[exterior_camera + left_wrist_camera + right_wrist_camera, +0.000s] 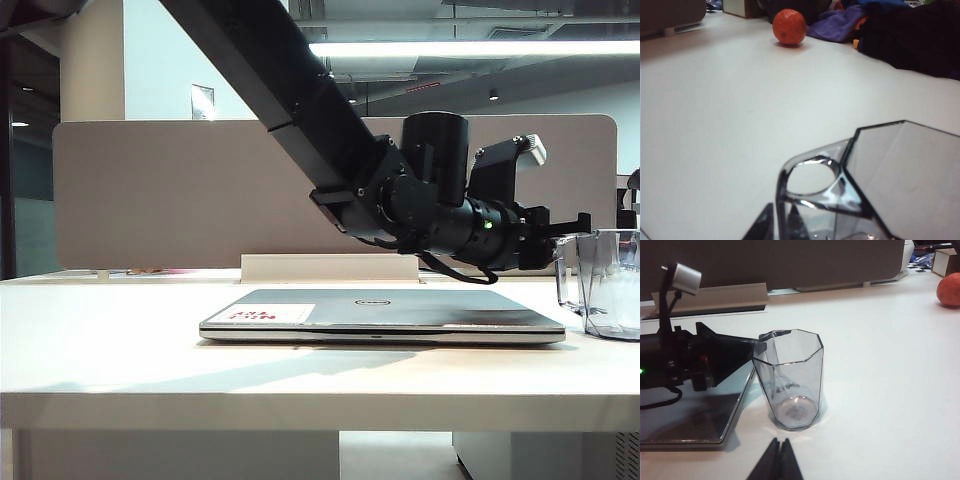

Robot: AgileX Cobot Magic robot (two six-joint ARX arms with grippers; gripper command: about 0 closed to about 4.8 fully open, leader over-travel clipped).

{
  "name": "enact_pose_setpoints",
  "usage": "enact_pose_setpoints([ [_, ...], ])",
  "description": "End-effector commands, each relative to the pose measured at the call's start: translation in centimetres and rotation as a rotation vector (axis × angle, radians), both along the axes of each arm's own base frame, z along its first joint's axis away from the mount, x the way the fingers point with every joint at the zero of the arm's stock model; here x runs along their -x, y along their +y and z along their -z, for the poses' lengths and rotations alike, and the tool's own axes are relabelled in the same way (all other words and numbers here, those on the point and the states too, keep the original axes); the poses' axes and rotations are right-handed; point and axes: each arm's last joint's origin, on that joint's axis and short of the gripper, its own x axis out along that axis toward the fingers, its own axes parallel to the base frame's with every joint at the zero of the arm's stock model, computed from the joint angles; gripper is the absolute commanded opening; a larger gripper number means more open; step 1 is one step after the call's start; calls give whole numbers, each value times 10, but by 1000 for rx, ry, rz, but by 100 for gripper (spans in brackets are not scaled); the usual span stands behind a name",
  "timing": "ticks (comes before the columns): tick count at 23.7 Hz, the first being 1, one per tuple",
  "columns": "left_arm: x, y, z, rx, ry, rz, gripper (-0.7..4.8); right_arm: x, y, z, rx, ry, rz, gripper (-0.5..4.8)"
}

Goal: Pick up the water cup and place it on the left side of the laptop.

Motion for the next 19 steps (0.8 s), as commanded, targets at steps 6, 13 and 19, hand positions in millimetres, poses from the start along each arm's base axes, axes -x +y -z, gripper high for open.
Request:
enact_pose_setpoints([
  [6,1,-2,-7,16,-38,12,-6,0,0,0,2,-12,-1,-6],
  [13,2,-1,-8,9,-13,30,-6,0,0,0,3,-12,0,-6],
  [19,7,-1,-19,-11,38,144,-6,0,0,0,2,-12,0,-6],
])
